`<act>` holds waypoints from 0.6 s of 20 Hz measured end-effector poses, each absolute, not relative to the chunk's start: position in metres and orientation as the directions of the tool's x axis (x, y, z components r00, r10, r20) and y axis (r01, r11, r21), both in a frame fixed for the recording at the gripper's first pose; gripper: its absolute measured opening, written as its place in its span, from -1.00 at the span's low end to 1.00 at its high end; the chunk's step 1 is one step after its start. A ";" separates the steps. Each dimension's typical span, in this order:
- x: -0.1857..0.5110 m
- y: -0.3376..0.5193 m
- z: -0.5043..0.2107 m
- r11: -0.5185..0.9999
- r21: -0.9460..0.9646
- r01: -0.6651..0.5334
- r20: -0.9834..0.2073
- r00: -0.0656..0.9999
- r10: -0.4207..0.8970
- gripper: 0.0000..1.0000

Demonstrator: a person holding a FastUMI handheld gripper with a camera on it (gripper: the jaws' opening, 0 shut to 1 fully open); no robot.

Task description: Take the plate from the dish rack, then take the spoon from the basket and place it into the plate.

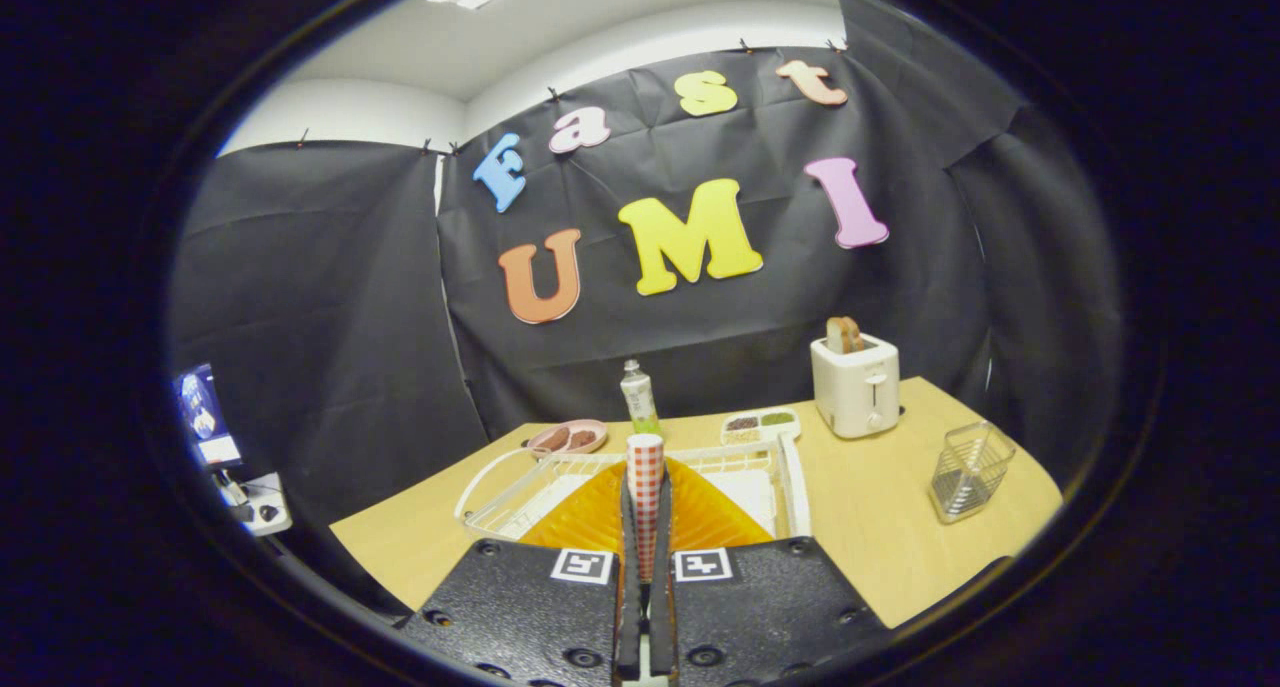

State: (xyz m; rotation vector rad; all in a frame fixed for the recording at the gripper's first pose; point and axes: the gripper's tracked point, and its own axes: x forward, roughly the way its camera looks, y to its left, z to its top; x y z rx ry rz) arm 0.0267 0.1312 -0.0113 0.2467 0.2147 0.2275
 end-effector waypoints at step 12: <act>0.042 0.204 -0.060 0.933 0.280 -0.228 -0.223 0.929 0.294 -0.71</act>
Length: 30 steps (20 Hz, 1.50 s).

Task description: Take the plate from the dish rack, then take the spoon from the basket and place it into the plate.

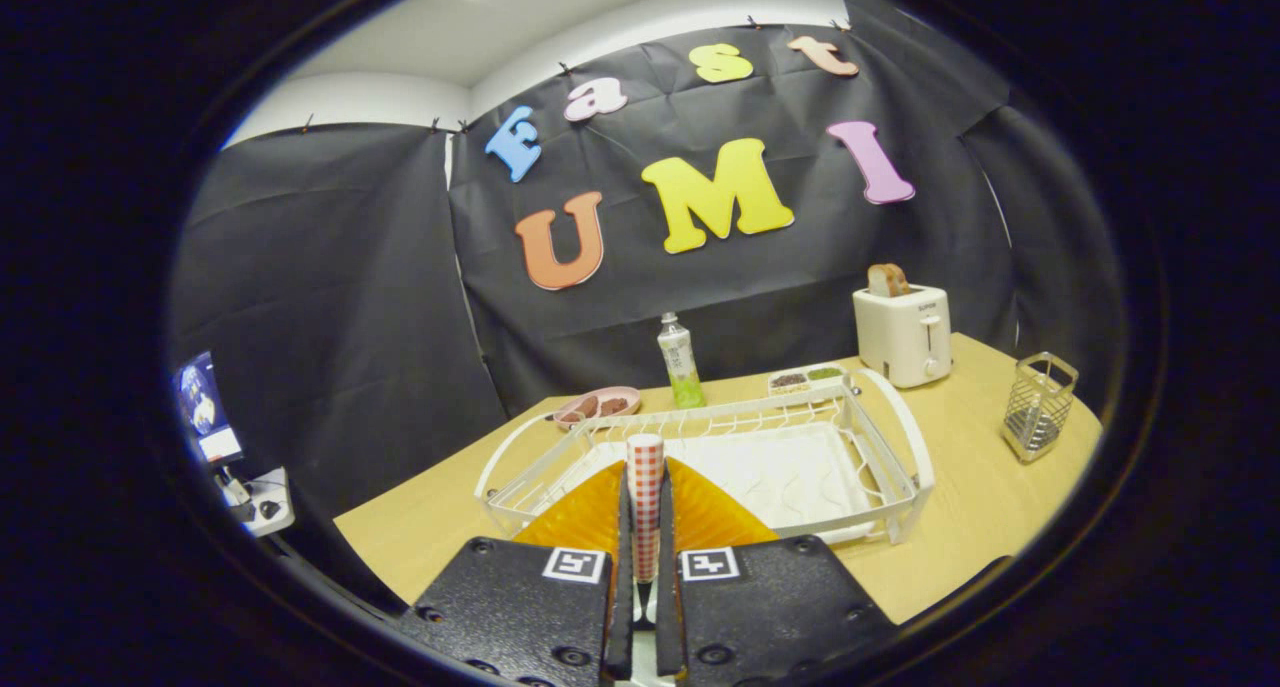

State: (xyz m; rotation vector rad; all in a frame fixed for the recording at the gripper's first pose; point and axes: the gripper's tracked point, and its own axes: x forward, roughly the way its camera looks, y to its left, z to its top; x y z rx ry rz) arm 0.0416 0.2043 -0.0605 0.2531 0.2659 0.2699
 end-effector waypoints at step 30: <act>0.001 0.086 -0.031 0.989 0.122 -0.079 -0.119 0.989 0.093 1.00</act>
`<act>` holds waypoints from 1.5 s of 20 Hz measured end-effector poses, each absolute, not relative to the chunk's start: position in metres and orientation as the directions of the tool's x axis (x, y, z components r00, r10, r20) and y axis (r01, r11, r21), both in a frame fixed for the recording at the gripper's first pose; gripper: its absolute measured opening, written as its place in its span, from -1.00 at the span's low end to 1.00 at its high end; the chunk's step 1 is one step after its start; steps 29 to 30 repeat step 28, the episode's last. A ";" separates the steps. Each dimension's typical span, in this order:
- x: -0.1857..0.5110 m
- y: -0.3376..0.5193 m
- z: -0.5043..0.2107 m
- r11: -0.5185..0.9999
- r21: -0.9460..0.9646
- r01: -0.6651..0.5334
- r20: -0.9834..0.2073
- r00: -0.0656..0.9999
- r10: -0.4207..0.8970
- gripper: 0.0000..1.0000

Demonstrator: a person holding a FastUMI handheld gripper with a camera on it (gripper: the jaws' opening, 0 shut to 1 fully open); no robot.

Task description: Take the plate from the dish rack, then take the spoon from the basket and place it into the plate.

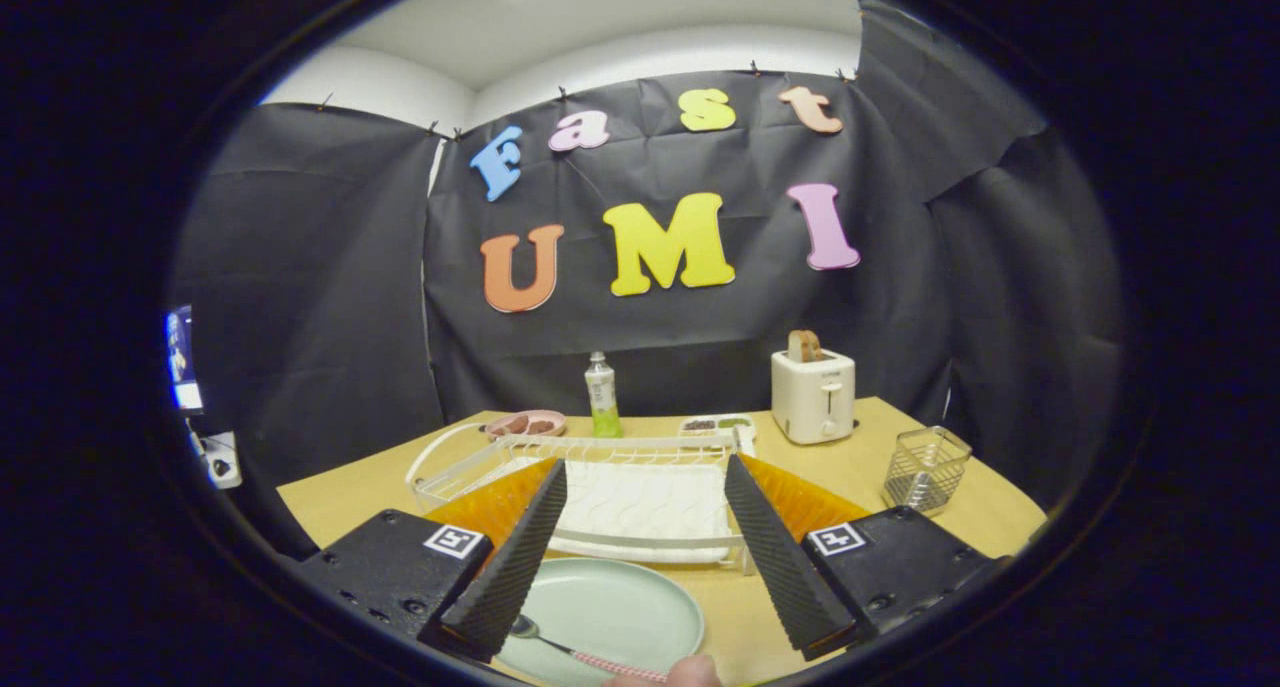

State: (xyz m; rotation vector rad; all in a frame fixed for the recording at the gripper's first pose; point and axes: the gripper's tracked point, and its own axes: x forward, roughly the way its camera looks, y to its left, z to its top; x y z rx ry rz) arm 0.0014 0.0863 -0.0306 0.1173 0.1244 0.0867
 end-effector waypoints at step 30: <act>-0.083 0.033 0.012 0.983 0.030 0.181 -0.015 0.984 -0.180 1.00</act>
